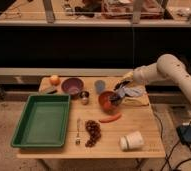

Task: Wipe red bowl with brush

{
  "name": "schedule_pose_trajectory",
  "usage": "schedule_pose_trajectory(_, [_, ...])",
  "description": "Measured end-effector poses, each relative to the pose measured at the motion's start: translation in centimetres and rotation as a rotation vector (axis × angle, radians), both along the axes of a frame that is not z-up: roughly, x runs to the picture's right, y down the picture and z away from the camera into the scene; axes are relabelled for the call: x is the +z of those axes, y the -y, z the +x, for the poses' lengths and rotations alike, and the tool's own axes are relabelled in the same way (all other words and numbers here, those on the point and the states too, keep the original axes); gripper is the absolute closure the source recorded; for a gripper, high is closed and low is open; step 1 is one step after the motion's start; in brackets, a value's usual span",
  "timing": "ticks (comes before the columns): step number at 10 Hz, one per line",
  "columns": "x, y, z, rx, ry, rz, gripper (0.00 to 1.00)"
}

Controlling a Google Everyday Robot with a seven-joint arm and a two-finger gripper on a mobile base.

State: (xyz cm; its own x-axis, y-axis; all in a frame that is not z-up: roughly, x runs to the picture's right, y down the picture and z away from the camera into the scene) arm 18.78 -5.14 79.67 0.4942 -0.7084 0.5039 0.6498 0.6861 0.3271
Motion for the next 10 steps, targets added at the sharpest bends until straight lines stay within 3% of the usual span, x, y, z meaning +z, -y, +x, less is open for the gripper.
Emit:
schedule_pose_trajectory(1, [1.1, 1.3, 0.0, -0.010, -0.017, 0.017, 0.90])
schedule_pose_trajectory(5, [3.9, 2.7, -0.5, -0.028, -0.025, 0.044, 0.90])
schedule_pose_trajectory(8, [4.3, 2.7, -3.9, -0.026, 0.040, 0.054, 0.90])
schedule_pose_trajectory(10, [3.5, 2.0, -5.3, -0.030, 0.091, 0.053, 0.90])
